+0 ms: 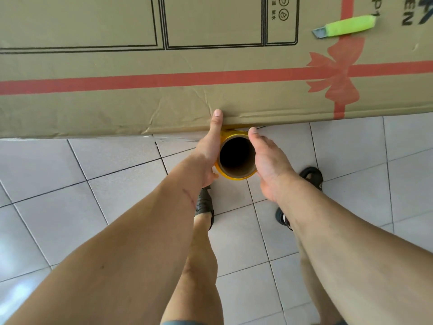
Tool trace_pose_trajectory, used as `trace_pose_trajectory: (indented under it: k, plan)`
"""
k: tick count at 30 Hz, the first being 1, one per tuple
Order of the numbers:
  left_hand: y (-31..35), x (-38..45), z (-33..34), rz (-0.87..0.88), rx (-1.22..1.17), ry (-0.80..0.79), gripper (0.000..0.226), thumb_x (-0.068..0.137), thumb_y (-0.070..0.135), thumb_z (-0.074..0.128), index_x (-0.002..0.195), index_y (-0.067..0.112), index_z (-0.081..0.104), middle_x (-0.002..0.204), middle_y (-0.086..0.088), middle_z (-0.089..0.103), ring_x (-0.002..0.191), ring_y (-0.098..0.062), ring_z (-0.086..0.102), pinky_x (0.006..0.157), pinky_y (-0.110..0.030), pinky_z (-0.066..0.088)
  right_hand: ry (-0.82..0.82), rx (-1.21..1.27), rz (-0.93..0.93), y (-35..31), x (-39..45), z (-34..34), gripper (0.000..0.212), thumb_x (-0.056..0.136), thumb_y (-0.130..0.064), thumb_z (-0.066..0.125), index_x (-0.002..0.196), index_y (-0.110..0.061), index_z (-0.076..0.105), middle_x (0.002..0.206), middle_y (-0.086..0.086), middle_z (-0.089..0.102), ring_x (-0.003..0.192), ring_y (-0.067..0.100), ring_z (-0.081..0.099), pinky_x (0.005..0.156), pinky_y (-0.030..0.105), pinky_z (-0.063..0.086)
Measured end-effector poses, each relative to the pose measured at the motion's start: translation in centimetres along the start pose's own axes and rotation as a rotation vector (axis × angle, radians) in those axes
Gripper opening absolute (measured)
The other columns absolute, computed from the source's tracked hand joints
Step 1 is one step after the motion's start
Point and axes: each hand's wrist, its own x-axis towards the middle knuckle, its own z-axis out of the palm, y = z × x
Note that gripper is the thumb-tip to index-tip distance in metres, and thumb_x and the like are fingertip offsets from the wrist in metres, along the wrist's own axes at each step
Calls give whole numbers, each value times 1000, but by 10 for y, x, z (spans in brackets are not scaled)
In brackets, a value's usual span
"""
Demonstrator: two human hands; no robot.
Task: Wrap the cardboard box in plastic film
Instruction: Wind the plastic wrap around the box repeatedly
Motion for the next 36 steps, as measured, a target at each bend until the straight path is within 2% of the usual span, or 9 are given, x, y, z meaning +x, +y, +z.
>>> trace_pose_trajectory:
  k: [4,6,10,13,17,22,27,30,36]
  plan:
    - [2,3,13,80,-46,103,97,86,95,52,132,13,73,119,-13,83,113,-32,80,109,-50,60,-83,129,44,9,-1,-1,77,76,-78,48,138,-34,53,139,-12,58,131,10,49,114,43,32]
    - [-1,5,13,78,-61,20,102,92,95,39,135,9,74,120,-15,83,113,-31,80,109,-48,60,-66,104,36,3,-1,-5,70,84,-73,47,138,-29,53,139,-13,55,128,8,48,113,39,31]
    - [-10,1,20,27,-85,-70,114,85,102,29,138,12,74,130,-16,80,126,-33,75,117,-54,54,-29,-28,-60,-6,4,-19,56,100,-56,41,142,-20,48,141,-7,50,116,8,45,93,27,29]
    - [-8,4,38,33,-47,18,112,69,102,58,139,15,72,131,-15,80,126,-36,75,117,-58,54,25,-32,-55,-4,10,-29,65,97,-61,43,148,-22,41,150,-4,44,132,16,44,94,28,30]
    - [-2,13,45,57,-99,45,120,52,89,81,144,12,66,121,-16,83,108,-35,82,105,-56,62,-45,71,20,0,10,-33,66,84,-74,48,137,-34,52,140,-12,55,127,11,49,108,37,33]
    - [-10,7,51,16,-103,-69,109,86,99,42,141,10,71,129,-16,80,123,-32,77,114,-52,56,-29,4,-72,-7,10,-48,50,101,-53,41,139,-22,51,123,-12,49,114,7,44,94,27,30]
    - [-7,7,72,33,-29,84,135,43,110,64,146,22,67,139,-4,77,134,-27,68,121,-55,46,4,-29,-98,3,17,-66,64,97,-59,45,150,-24,38,152,-4,43,137,14,41,101,26,28]
    - [-2,9,79,107,-33,196,94,73,85,77,135,15,69,122,-10,82,113,-31,79,110,-51,59,-68,77,27,11,14,-66,78,81,-76,48,146,-34,42,147,-11,49,135,11,43,114,37,27]
    - [-7,6,83,35,-65,-13,109,90,97,36,141,7,71,127,-17,81,121,-32,78,114,-51,56,-39,71,-22,3,17,-80,54,102,-54,39,141,-19,48,120,-14,45,112,4,41,95,25,28]
